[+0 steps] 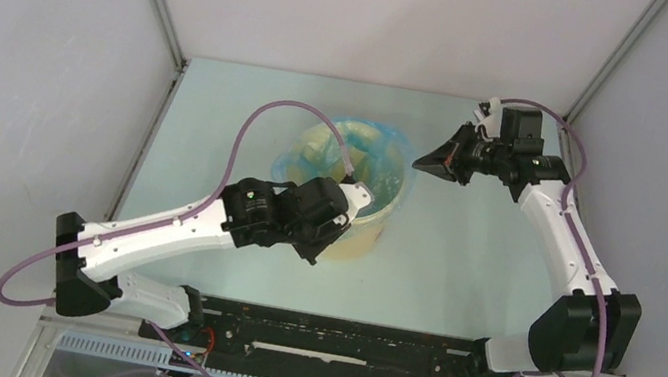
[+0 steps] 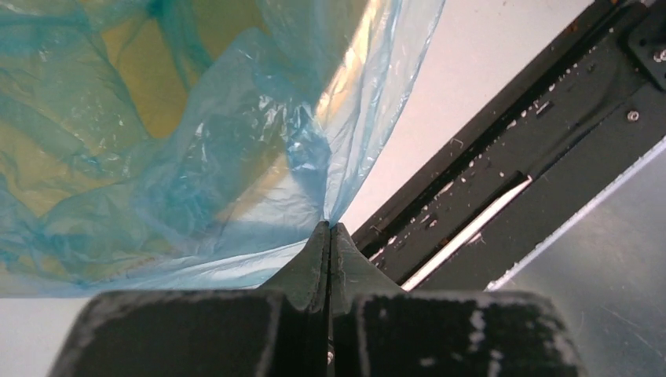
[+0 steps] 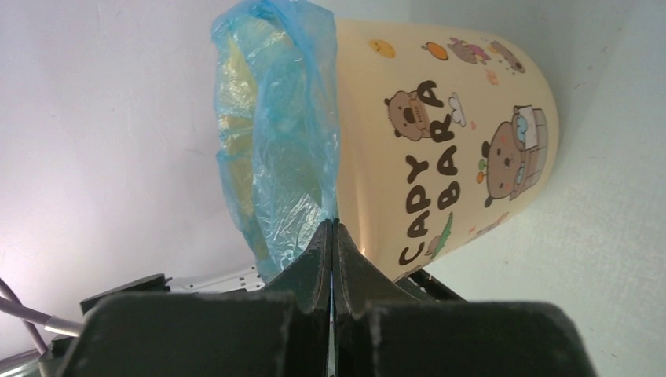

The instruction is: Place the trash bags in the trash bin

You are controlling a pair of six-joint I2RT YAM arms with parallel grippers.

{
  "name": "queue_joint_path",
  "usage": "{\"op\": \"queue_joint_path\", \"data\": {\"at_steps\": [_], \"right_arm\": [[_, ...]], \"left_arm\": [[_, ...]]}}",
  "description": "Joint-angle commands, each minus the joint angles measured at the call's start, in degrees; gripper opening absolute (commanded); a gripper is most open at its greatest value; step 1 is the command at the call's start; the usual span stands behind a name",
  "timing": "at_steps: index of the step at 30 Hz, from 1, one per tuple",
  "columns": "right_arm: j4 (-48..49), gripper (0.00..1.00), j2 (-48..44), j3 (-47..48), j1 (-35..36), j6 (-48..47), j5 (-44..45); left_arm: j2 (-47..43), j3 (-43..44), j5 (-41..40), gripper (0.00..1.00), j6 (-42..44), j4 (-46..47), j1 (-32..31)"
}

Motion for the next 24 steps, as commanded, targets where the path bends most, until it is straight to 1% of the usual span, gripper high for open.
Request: {"op": "queue_joint_path", "data": {"at_steps": [1,5,10,14,16,17,18,20,21,22,24], "right_arm": [[-2.0,0.0,1.6,0.6,-0.7,-4.4,2.6],[-0.1,0.0,3.4,-1.1,-0.9,-5.9,4.1],[1.7,0.0,7.3,-2.6,-0.6,-6.2,3.0],[4.6,0.0,5.2,-6.7,-0.5,-5.2,3.2],[6.2,0.0,5.9,-8.1,-0.3,-4.5,2.7],[7.1,0.0,6.6,-8.3,-0.1,-4.0,1.8],[8.0,0.0,7.1,-8.3,0.2,-3.6,1.2],[10.1,0.0,7.6,-8.3,0.5,-2.3,0.0],[11.0,0.0,7.7,-8.3,0.6,-1.7,-0.8],[11.6,0.0,7.9,-8.3,0.5,-1.4,-1.6],[11.6,0.0,8.0,-8.3,0.3,-0.9,-2.8]], "left_arm": [[-1.0,-0.7,-3.8,0.0,-2.8,4.4,-0.8],[-1.7,-3.9,-5.8,0.0,-3.6,6.6,-1.4],[-0.5,-7.0,-5.0,0.0,-3.8,7.1,-1.4],[-1.3,-8.6,-4.2,0.0,-4.8,7.9,-1.5],[-1.7,-9.3,-4.2,0.01,-4.7,8.6,-1.5],[-1.5,-8.6,-3.5,0.08,-4.3,8.4,-1.5],[-1.5,-7.5,-2.9,0.18,-3.9,7.0,-1.5],[-2.9,-5.5,-2.2,0.48,-3.6,5.4,-1.4],[-4.1,-4.4,-1.9,0.59,-3.4,4.6,-1.4],[-5.6,-3.3,-2.3,0.66,-3.6,3.7,-1.2],[-9.1,-1.0,-1.5,0.75,-4.5,2.8,0.1]]}}
